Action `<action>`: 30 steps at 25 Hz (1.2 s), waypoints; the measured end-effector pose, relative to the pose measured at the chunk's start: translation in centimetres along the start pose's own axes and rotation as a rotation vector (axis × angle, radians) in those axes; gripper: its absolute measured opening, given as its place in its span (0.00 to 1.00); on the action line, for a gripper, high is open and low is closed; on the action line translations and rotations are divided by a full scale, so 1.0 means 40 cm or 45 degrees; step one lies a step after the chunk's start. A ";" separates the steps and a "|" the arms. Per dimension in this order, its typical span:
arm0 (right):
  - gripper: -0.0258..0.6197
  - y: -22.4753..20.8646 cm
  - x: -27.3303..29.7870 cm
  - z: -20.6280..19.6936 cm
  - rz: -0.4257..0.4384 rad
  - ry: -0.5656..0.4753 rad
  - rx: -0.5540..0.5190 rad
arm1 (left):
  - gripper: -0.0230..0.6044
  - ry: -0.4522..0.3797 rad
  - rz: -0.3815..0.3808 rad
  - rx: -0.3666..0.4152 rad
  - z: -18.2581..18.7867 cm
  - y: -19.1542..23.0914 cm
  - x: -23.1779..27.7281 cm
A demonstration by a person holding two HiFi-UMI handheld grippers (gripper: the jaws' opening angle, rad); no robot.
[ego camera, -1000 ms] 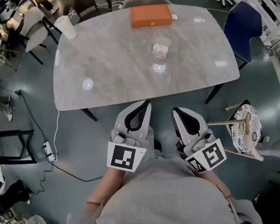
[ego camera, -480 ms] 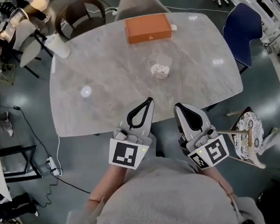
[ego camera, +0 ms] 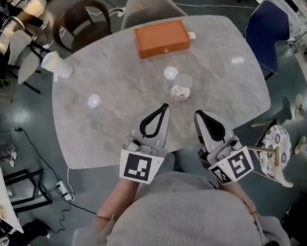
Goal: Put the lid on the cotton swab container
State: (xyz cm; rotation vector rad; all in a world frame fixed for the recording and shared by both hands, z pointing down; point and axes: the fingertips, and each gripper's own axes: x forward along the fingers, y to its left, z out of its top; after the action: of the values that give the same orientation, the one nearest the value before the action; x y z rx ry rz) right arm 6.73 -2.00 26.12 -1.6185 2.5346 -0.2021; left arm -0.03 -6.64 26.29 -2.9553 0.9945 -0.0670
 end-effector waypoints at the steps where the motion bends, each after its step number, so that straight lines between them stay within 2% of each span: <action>1: 0.04 -0.006 0.008 -0.003 -0.005 0.005 0.003 | 0.03 0.002 -0.001 -0.004 0.000 0.009 0.008; 17: 0.04 -0.064 0.131 -0.020 -0.057 0.006 0.046 | 0.03 0.066 -0.073 -0.045 -0.043 0.100 0.080; 25: 0.04 -0.097 0.118 -0.022 -0.081 0.023 0.061 | 0.03 0.084 -0.097 -0.053 -0.061 0.092 0.109; 30: 0.04 -0.125 0.119 -0.022 -0.065 0.032 0.076 | 0.03 0.100 -0.077 -0.043 -0.066 0.094 0.129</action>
State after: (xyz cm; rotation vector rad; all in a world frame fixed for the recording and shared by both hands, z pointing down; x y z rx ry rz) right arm 9.03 -8.37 27.73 -1.6697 2.4824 -0.3020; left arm 1.69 -12.77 28.95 -3.0353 0.9230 -0.1708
